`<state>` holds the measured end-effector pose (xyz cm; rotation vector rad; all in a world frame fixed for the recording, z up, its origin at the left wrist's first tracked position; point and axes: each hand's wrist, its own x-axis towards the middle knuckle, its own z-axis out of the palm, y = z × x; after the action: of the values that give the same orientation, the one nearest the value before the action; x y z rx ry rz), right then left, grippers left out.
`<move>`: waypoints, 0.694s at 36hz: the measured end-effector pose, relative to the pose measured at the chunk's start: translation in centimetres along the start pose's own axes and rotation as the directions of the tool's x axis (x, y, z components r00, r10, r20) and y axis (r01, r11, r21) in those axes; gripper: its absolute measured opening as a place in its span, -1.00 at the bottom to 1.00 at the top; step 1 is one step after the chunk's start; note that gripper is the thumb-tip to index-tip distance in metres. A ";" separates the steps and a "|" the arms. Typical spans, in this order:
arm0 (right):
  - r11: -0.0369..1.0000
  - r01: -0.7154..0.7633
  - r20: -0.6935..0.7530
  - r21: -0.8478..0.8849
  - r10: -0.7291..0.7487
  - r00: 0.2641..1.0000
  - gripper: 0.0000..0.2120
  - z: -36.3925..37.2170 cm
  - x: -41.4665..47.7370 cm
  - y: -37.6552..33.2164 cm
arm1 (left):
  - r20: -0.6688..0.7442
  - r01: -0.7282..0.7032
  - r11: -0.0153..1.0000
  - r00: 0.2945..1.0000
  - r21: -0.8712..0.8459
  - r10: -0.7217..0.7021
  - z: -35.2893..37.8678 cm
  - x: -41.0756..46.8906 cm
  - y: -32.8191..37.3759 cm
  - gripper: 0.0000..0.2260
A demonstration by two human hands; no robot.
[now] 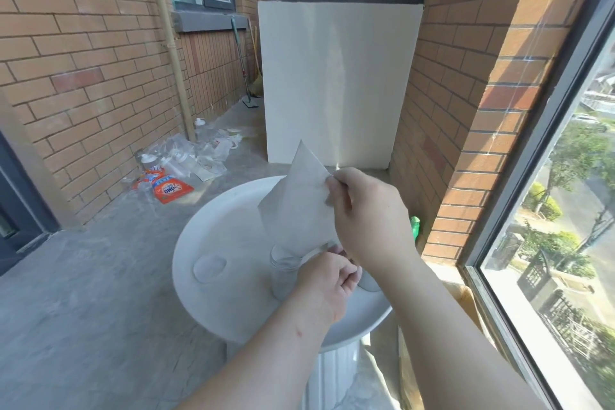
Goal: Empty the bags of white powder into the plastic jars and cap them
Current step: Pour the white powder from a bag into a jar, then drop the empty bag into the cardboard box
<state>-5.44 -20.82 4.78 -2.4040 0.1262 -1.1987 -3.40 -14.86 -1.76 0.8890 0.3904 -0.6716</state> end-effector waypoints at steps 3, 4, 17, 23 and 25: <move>0.999 -0.037 -0.030 0.028 0.038 0.999 -0.76 0.0 -0.4 0.3 | -0.007 -0.015 1.000 1.000 -0.012 0.015 -0.2 -0.5 0.2 -0.67; 0.997 -0.060 -0.041 0.044 0.061 0.997 -0.78 -0.1 -0.5 0.4 | -0.005 -0.020 0.999 1.000 -0.031 0.020 -0.3 -0.6 0.3 -0.67; 0.485 -0.678 0.077 0.552 0.780 0.621 -0.81 -3.6 -3.3 7.5 | 0.047 -0.289 0.956 0.956 -0.049 0.291 2.1 -1.7 0.9 -0.87; 0.267 -0.777 0.176 0.570 0.884 0.433 -0.81 -6.2 -5.3 11.8 | 0.134 -0.496 0.837 0.868 0.231 0.478 4.2 -1.5 -1.6 -0.95; 0.236 -0.826 0.190 0.512 0.906 0.377 -0.85 -7.3 -6.1 13.5 | 0.188 -0.545 0.781 0.838 0.305 0.512 5.1 -1.6 -2.9 -0.95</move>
<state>-13.36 -33.80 -1.75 -1.2778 0.9406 -0.6632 -6.35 -19.66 0.46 1.2368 -0.0838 -0.2514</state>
